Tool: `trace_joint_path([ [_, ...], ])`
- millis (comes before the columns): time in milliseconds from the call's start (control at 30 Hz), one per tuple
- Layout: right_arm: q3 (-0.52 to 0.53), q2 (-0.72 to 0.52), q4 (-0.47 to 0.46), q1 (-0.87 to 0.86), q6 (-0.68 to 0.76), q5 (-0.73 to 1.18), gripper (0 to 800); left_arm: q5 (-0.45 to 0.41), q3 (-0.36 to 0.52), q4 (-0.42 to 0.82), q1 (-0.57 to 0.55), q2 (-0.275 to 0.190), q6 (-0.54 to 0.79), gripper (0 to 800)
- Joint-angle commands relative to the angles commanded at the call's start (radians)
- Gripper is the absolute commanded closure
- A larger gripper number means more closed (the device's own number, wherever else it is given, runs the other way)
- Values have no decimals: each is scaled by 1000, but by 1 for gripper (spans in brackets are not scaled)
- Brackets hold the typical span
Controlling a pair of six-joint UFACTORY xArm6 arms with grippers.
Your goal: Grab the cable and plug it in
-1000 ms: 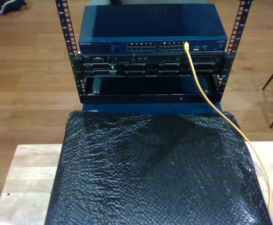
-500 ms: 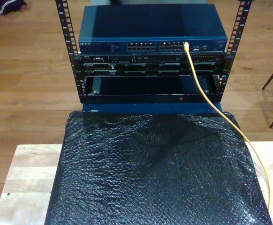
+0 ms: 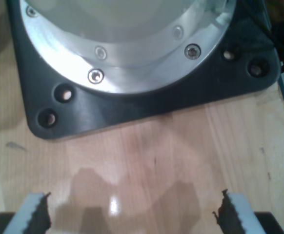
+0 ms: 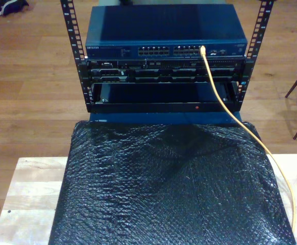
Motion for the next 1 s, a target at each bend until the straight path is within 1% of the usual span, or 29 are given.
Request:
trace_joint_path([
  [233, 123, -43, -3, 2, -2, -147, 2, 0, 0, 0, 0, 0, 0, 0],
  [333, 141, -72, -3, -2, -2, -160, 2, 0, 0, 0, 0, 0, 0, 0],
  [433, 181, -92, -3, -8, -2, -163, 2, 0, 0, 0, 0, 0, 0, 0],
  [633, 219, -52, -5, -46, -3, -201, 2, 0, 0, 0, 0, 0, 0, 0],
  [767, 264, -21, -2, -58, -2, -282, 2, 0, 0, 0, 0, 0, 0, 0],
  [867, 288, -17, 3, -72, -9, -334, 2, 0, 0, 0, 0, 0, 0, 0],
  [1000, 298, -15, 5, -77, -14, -351, 1, 0, 0, 0, 0, 0, 0, 0],
])
